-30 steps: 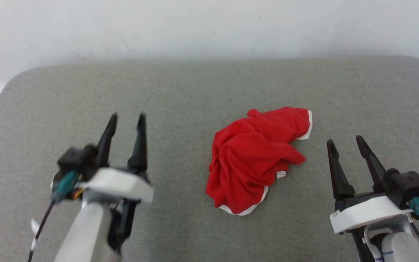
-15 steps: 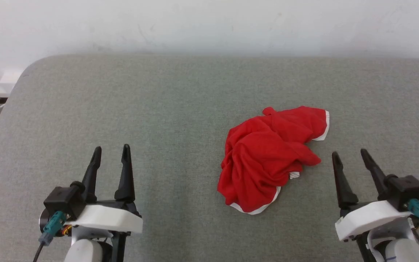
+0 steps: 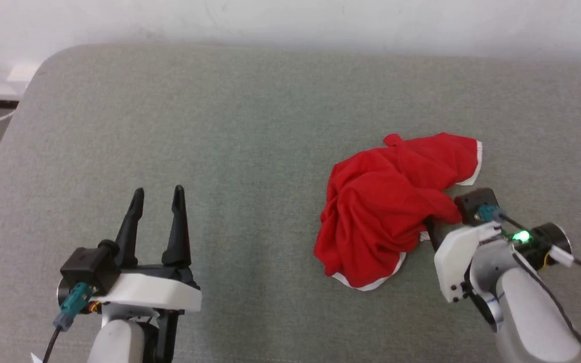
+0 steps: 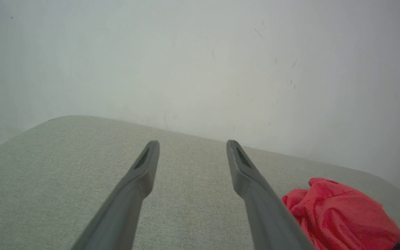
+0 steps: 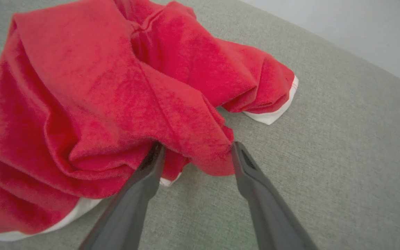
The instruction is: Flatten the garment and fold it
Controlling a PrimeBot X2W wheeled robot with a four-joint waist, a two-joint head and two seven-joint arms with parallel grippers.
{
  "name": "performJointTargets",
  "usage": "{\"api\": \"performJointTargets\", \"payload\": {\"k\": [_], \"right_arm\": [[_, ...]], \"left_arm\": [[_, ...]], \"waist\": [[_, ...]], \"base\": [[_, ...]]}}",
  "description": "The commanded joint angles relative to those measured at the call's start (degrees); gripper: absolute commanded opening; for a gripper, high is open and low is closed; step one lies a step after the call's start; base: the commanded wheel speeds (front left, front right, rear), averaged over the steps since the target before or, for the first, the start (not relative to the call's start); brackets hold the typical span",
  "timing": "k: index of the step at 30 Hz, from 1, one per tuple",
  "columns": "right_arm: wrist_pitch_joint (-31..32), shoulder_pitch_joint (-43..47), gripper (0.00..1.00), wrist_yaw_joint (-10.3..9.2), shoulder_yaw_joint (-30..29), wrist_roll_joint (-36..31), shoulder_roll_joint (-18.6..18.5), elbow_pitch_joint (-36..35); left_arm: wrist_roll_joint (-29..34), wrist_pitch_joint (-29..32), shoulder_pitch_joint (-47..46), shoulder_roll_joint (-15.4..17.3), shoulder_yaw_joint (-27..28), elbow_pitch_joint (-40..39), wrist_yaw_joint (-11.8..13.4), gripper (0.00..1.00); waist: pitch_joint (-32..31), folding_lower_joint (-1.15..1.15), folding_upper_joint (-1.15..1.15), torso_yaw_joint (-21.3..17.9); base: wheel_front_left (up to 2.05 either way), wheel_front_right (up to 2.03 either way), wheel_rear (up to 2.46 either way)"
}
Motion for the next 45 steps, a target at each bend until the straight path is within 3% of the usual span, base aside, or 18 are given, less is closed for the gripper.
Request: {"api": "performJointTargets", "payload": {"k": [1,3,4,5,6,10,13,20,25,29,36,37,38,42,45], "right_arm": [[1.14,-2.50,1.00,-0.06,1.28,0.27,-0.73,2.47],[1.54,-3.36,1.00,-0.06,1.90,0.78,-0.88,3.74],[1.95,-4.07,0.86,-0.06,2.46,1.40,-0.95,4.91],[2.12,-4.64,0.36,-0.06,2.98,2.20,-0.93,5.78],[2.20,-5.04,0.00,-0.06,3.36,3.15,-0.85,6.45],[3.09,-4.73,0.00,-0.06,5.82,7.18,-0.34,6.32],[4.56,-2.79,0.00,-0.06,8.86,11.29,0.18,1.80],[10.43,2.27,0.00,-0.06,14.51,22.35,0.05,-22.17],[14.12,5.06,0.00,-0.06,10.09,24.51,-0.19,-33.79],[16.41,6.24,0.00,-0.06,1.35,21.53,0.35,-31.15],[14.11,2.46,0.01,-0.06,-13.04,9.58,0.85,-14.45],[13.37,1.91,0.94,-0.06,-14.19,7.68,0.84,-12.36],[12.46,1.51,1.00,-0.06,-15.31,5.85,0.77,-10.55],[6.97,1.51,1.00,-0.06,-19.51,-0.17,0.87,-7.61],[-0.77,2.95,1.00,-0.06,-23.03,-1.51,1.77,-10.05]], "left_arm": [[0.38,-0.27,-0.80,-0.23,0.07,0.00,-0.51,1.00],[0.28,-0.27,-0.91,-0.24,0.10,0.05,-0.60,1.00],[0.11,-0.27,-0.97,-0.25,0.09,0.15,-0.65,1.00],[0.06,-0.27,-1.01,-0.26,0.07,0.26,-0.65,1.00],[-0.03,-0.27,-1.03,-0.26,0.06,0.33,-0.61,1.00],[-0.39,-0.27,-0.60,-0.27,0.02,0.60,-0.31,1.00],[-0.42,-0.27,0.03,-0.27,0.30,1.01,-0.23,1.00],[-0.28,-0.27,1.33,-0.27,0.69,0.76,-0.03,1.00],[-0.54,-0.27,1.33,-0.28,0.29,0.58,-0.07,1.00],[-0.79,-0.27,1.04,-0.28,-0.20,0.75,-0.21,1.00],[-1.19,-0.27,-0.08,-0.28,-1.52,1.22,-0.47,1.00],[-1.24,-0.27,-0.21,-0.28,-1.69,1.29,-0.50,1.00],[-1.29,-0.27,-0.29,-0.28,-1.85,1.39,-0.53,1.00],[-1.41,-0.27,-0.20,-0.28,-2.25,1.88,-0.63,1.00],[-1.44,-0.27,0.04,-0.28,-2.72,2.44,-0.84,1.00]], "waist": [[0.94,-0.01,0.00,0.92],[1.07,-0.01,0.00,1.03],[1.17,-0.01,0.00,1.11],[1.21,-0.01,0.00,1.19],[1.18,-0.01,0.00,1.24],[0.43,-0.01,0.00,1.18],[-0.75,-0.01,0.00,0.71],[-2.58,-0.01,0.00,-1.52],[-2.70,-0.01,0.00,-2.20],[-2.20,-0.01,0.00,-2.36],[-0.58,-0.01,0.00,-1.39],[-0.43,-0.01,0.00,-1.21],[-0.38,-0.01,0.00,-1.00],[-0.74,-0.01,0.00,-0.41],[-1.48,-0.01,0.00,-0.08]], "base": [[0.00,0.00,0.00],[0.00,0.00,0.00],[0.00,0.00,0.00],[0.00,0.00,0.00],[0.00,0.00,0.00],[0.00,0.00,0.00],[0.00,0.00,0.00],[0.00,0.00,0.00],[0.00,0.00,0.00],[0.00,0.00,0.00],[0.00,0.00,0.00],[0.00,0.00,0.00],[0.00,0.00,0.00],[0.00,0.00,0.00],[0.00,0.00,0.00]]}}
